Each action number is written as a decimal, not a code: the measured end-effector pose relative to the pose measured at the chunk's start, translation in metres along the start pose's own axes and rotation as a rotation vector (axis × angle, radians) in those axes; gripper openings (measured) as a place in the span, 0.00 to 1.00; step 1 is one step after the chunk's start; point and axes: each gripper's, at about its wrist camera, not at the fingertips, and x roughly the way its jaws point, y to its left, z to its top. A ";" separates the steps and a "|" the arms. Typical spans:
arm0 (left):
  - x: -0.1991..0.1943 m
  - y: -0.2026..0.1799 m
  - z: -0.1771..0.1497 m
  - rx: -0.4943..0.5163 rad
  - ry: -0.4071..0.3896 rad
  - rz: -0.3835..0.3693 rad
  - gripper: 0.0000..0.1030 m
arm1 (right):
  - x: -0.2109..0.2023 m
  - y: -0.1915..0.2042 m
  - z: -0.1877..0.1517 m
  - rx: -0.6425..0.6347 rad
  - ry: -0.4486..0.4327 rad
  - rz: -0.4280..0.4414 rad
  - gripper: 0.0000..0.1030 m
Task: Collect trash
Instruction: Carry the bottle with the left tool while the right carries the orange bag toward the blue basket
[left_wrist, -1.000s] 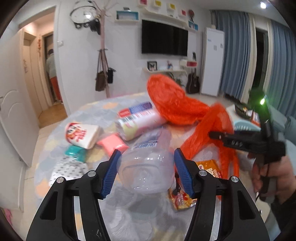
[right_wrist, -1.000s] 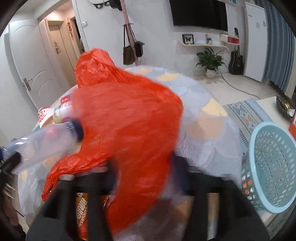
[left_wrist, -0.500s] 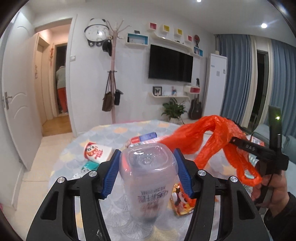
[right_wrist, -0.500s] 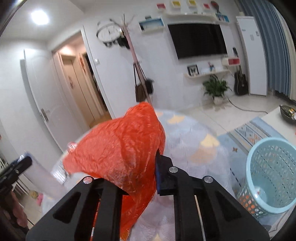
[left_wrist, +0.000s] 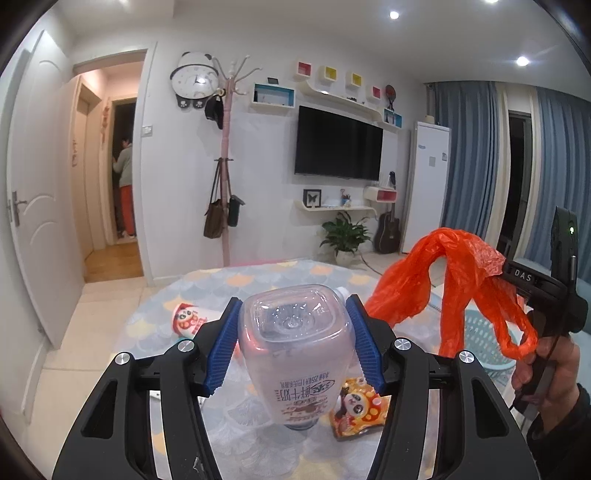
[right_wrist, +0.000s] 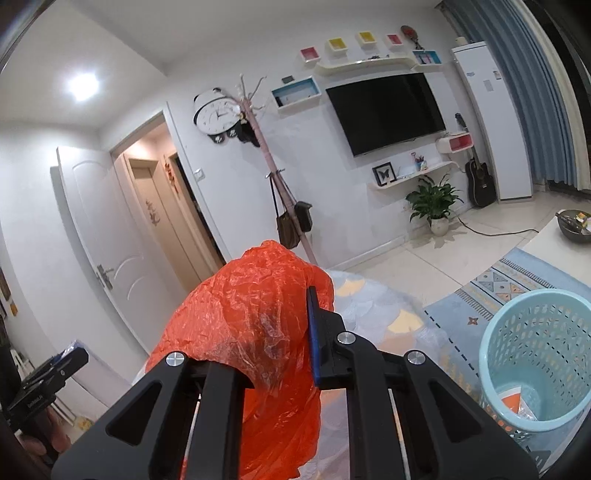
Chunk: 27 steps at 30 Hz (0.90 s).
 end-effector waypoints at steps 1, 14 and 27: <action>0.001 -0.002 0.002 0.001 -0.001 -0.004 0.54 | -0.006 -0.003 0.003 0.009 -0.020 -0.005 0.09; 0.018 -0.033 0.020 0.045 -0.017 -0.058 0.54 | -0.034 -0.041 0.010 0.062 -0.089 -0.086 0.09; 0.060 -0.098 0.039 0.127 -0.010 -0.178 0.54 | -0.066 -0.117 0.010 0.145 -0.141 -0.230 0.09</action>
